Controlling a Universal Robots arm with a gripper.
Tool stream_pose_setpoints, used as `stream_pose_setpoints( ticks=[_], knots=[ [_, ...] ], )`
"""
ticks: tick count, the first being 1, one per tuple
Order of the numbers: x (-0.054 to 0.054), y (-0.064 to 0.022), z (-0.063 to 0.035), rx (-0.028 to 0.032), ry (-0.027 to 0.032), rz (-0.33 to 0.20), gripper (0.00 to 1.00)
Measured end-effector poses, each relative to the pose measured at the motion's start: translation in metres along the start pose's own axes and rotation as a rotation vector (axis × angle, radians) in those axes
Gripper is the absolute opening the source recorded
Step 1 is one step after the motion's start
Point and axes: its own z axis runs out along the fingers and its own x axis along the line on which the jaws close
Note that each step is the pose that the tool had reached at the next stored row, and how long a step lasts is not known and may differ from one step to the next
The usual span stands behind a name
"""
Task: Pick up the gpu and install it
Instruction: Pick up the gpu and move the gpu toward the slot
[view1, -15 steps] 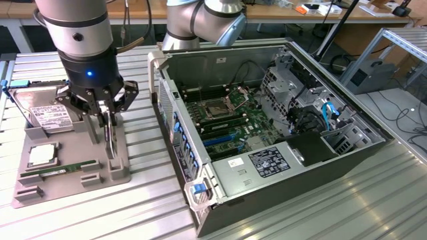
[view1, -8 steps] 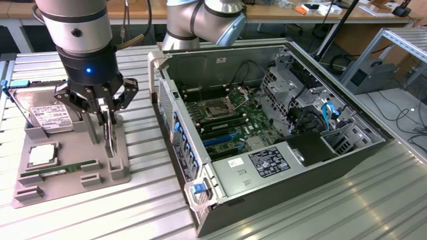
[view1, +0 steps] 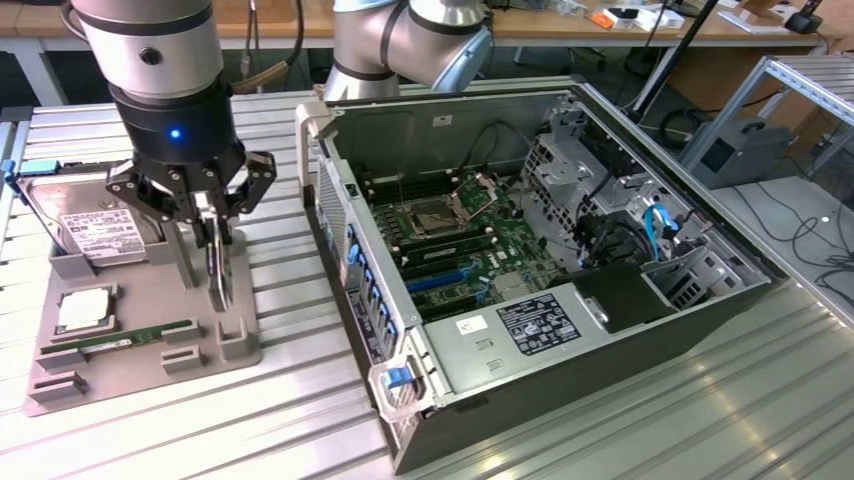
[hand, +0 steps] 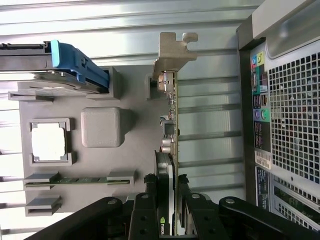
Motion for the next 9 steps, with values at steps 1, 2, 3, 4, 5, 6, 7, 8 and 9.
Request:
stream_pose_setpoints(
  ticks=[1, 2, 3, 4, 5, 6, 7, 8, 9],
  knots=[
    [0.0000, 0.0000, -0.0007, 0.0000, 0.0000, 0.000, 0.27],
    [0.0000, 0.0000, -0.0014, 0.0000, -0.0001, 0.000, 0.27],
    [-0.0001, 0.0000, -0.0022, 0.0000, -0.0001, 0.000, 0.27],
    [-0.0001, 0.0000, -0.0027, -0.0001, -0.0001, 0.000, 0.27],
    [-0.0001, 0.0000, -0.0030, 0.0000, -0.0001, 0.000, 0.27],
    [-0.0001, 0.0000, -0.0039, 0.0000, 0.0000, 0.000, 0.27],
    [-0.0001, 0.0000, -0.0042, 0.0000, -0.0001, 0.000, 0.27],
    [-0.0001, 0.0000, -0.0046, 0.0000, -0.0001, 0.000, 0.27],
    [-0.0001, 0.0000, -0.0053, 0.0000, 0.0000, 0.000, 0.27]
  ],
)
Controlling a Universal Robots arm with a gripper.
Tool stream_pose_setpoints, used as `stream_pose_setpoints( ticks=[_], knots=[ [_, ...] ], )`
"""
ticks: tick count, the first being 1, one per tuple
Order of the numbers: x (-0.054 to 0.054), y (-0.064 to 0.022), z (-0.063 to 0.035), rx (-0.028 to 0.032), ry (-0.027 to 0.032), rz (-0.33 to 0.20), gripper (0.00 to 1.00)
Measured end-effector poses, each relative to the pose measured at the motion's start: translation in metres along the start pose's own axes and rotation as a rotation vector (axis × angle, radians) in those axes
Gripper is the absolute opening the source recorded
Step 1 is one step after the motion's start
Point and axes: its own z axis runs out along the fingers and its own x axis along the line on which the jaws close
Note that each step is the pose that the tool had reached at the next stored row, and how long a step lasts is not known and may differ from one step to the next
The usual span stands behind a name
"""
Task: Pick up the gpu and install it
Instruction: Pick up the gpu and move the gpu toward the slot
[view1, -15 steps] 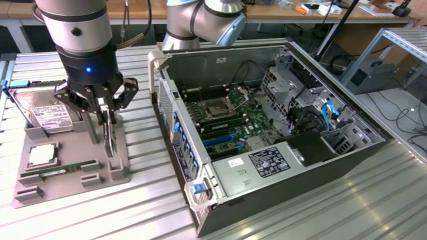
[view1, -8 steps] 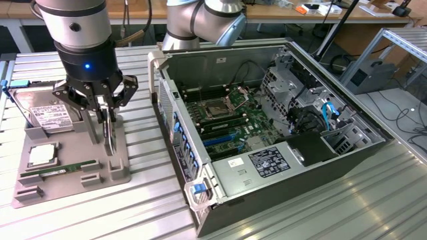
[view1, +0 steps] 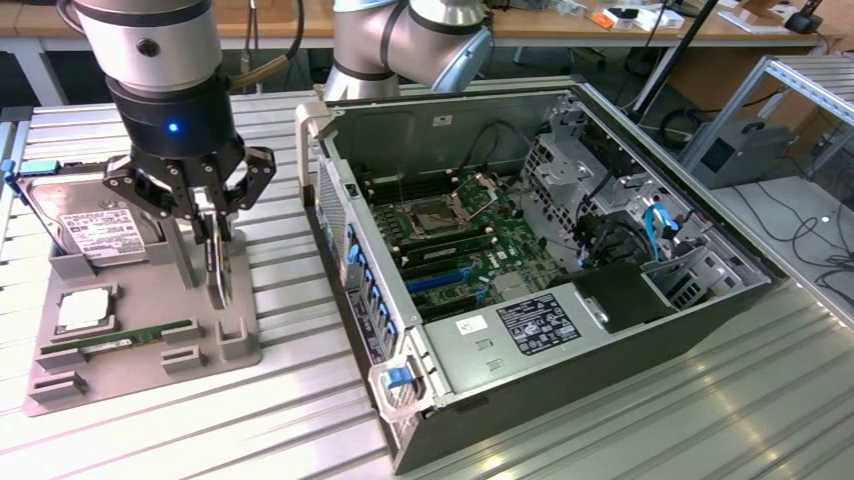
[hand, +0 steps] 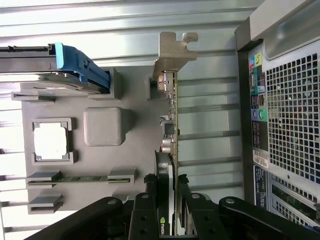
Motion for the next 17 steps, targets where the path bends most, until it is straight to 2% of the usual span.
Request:
stream_pose_setpoints(
  ticks=[17],
  knots=[
    [-0.0002, 0.0000, -0.0088, -0.0001, -0.0001, 0.000, 0.27]
  ],
)
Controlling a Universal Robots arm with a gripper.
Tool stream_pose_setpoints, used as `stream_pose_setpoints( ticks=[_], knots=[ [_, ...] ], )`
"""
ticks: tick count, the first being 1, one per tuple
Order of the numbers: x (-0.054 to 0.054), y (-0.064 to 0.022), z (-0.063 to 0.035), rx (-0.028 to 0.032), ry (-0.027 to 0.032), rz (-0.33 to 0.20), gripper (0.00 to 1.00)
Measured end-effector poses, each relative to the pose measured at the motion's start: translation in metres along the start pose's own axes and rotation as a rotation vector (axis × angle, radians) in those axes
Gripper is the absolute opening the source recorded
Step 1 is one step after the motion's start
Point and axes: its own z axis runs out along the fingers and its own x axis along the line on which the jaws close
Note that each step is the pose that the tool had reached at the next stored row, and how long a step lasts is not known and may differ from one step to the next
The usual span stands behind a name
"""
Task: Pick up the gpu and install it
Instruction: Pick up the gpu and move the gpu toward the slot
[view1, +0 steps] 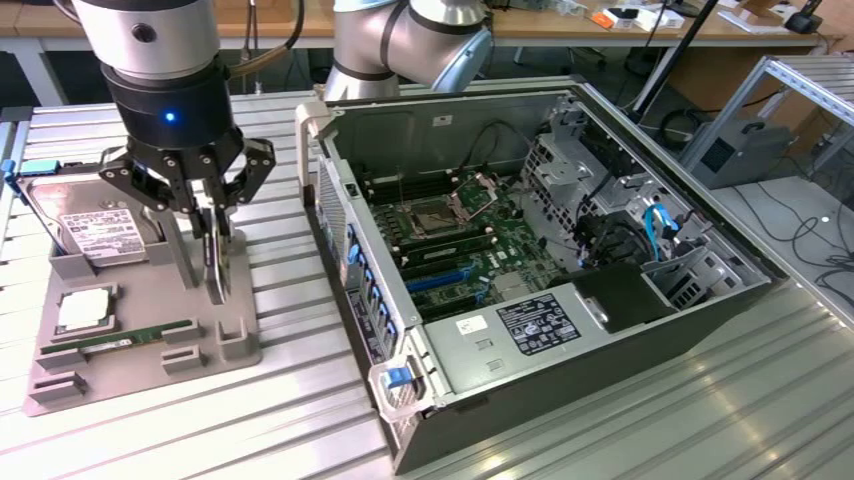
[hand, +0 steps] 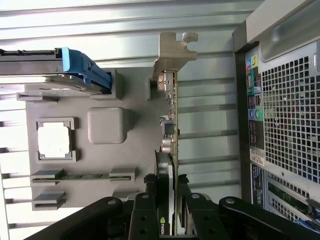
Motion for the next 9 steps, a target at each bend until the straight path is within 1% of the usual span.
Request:
stream_pose_setpoints(
  ticks=[9],
  knots=[
    [-0.0001, 0.0000, -0.0053, 0.0001, 0.0001, 0.000, 0.27]
  ],
)
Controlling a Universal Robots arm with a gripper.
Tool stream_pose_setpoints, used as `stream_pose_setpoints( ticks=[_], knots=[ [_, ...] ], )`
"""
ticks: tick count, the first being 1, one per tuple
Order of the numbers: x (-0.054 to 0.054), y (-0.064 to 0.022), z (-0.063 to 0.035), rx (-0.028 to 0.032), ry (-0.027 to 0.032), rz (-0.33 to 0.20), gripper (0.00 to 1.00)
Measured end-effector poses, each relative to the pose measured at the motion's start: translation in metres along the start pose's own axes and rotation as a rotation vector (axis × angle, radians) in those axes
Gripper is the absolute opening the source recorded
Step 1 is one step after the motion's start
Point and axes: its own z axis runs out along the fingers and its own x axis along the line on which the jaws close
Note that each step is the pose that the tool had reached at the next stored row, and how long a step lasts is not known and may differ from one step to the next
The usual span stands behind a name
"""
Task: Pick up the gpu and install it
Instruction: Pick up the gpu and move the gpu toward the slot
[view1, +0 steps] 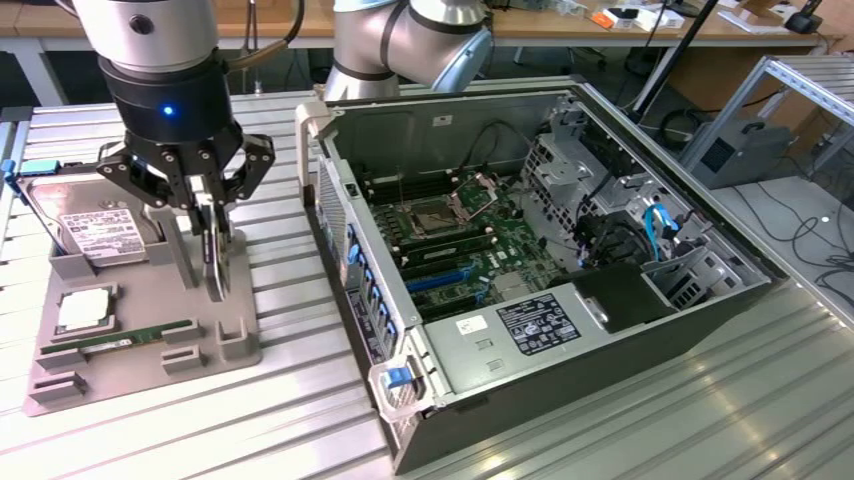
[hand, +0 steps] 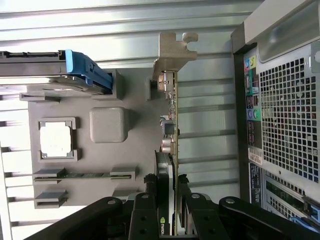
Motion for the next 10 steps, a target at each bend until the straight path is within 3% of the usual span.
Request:
stream_pose_setpoints(
  ticks=[10],
  knots=[
    [-0.0002, 0.0000, -0.0053, 0.0000, 0.0000, 0.000, 0.27]
  ],
)
